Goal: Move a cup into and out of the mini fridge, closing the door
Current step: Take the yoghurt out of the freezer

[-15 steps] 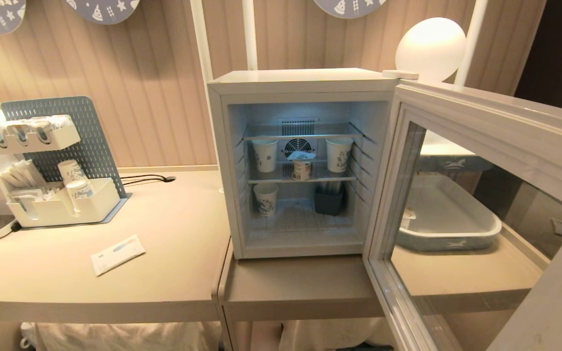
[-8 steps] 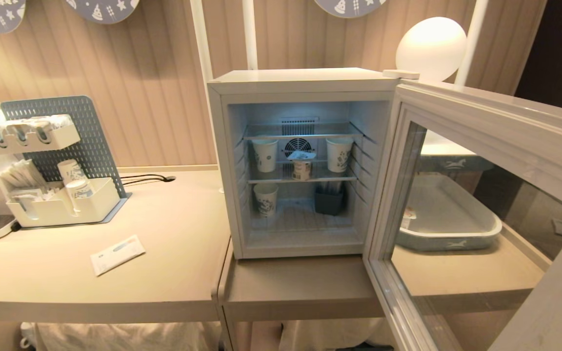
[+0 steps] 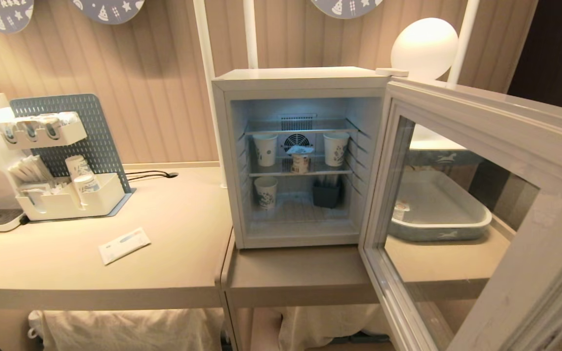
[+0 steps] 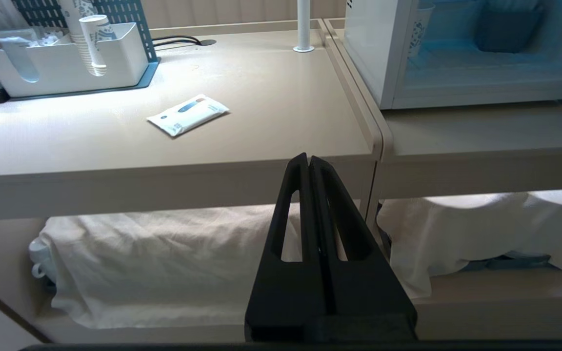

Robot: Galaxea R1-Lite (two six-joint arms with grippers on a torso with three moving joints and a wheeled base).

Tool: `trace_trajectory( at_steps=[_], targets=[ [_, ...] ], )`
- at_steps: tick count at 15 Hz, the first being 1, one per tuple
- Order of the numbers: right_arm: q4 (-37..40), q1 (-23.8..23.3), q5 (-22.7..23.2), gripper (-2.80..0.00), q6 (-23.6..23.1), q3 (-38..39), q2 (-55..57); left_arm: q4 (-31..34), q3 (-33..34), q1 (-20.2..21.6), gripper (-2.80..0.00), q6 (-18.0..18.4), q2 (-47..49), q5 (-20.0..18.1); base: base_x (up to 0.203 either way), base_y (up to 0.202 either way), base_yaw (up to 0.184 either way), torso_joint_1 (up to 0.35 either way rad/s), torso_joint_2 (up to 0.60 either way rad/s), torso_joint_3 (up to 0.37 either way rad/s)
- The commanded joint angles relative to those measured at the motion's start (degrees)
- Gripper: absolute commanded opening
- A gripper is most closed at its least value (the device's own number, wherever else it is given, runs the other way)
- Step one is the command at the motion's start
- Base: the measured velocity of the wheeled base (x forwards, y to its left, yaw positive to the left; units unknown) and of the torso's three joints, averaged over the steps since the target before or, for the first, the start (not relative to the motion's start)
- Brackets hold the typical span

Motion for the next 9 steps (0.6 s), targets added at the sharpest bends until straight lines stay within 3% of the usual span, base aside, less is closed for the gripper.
trace_trajectory(
  at_steps=[1,9],
  targets=[
    [0.04,-0.02,0.05,-2.8,-0.02,-0.01,-0.03,0.02,0.09,0.04,-2.8,-0.01,0.1,0.01,-0.205,0.0,0.007,-0.001,0.0,0.001],
    [0.04,-0.02,0.05,-2.8,-0.02,-0.01,-0.03,0.0,0.09,0.04,-2.8,-0.01,0.08,0.01,-0.191,0.0,0.0,0.001,0.0,0.002]
  ],
)
